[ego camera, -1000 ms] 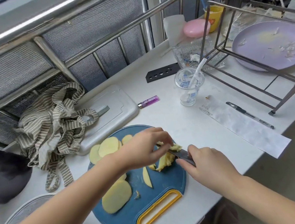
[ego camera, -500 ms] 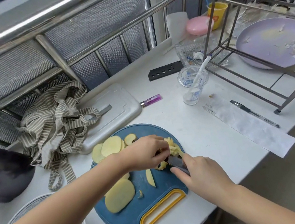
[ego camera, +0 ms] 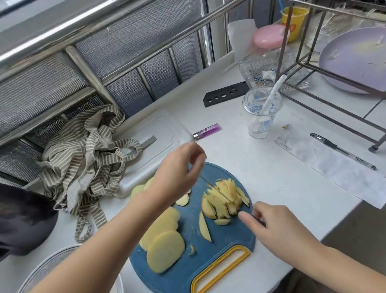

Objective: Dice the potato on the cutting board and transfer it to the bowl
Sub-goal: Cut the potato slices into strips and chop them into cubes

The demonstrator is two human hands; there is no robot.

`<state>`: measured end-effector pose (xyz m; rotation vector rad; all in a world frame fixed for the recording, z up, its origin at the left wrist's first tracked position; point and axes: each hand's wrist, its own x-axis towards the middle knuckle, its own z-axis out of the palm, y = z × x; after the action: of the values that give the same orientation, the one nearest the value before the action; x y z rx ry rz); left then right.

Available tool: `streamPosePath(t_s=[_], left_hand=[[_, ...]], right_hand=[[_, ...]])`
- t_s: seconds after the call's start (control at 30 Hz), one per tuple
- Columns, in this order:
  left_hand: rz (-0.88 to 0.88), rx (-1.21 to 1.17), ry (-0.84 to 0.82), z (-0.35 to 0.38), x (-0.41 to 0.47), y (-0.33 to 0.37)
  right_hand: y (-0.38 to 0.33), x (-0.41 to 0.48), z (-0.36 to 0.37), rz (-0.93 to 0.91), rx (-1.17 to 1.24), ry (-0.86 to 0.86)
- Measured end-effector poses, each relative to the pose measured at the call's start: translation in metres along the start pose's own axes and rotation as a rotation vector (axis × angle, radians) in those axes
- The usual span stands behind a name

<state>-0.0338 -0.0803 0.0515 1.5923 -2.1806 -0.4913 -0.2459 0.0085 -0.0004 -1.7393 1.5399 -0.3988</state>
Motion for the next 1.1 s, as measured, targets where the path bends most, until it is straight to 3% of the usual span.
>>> streamPosePath(t_s=[0.1, 0.27, 0.43, 0.63, 0.77, 0.83, 1.1], left_hand=[[-0.120, 0.003, 0.074, 0.001, -0.015, -0.003], [-0.108, 0.164, -0.342, 0.040, -0.044, -0.004], [-0.088, 0.417, -0.505, 0.085, -0.055, -0.002], [-0.166, 0.361, -0.498, 0.089, -0.060, 0.002], [-0.536, -0.062, -0.201, 0.081, -0.054, 0.000], [-0.678, -0.146, -0.111, 0.077, -0.043, -0.002], [-0.798, -0.245, -0.139, 0.074, -0.022, -0.002]], right_hand=[[0.006, 0.000, -0.004, 0.036, 0.091, 0.039], [0.011, 0.000, -0.008, 0.095, 0.153, 0.086], [0.018, -0.002, -0.006, 0.093, 0.189, 0.106], [0.022, -0.007, -0.004, 0.083, 0.191, 0.109], [0.021, -0.007, -0.001, 0.082, 0.221, 0.124], [0.020, -0.006, -0.001, 0.076, 0.240, 0.126], [0.022, -0.005, -0.002, 0.075, 0.244, 0.146]])
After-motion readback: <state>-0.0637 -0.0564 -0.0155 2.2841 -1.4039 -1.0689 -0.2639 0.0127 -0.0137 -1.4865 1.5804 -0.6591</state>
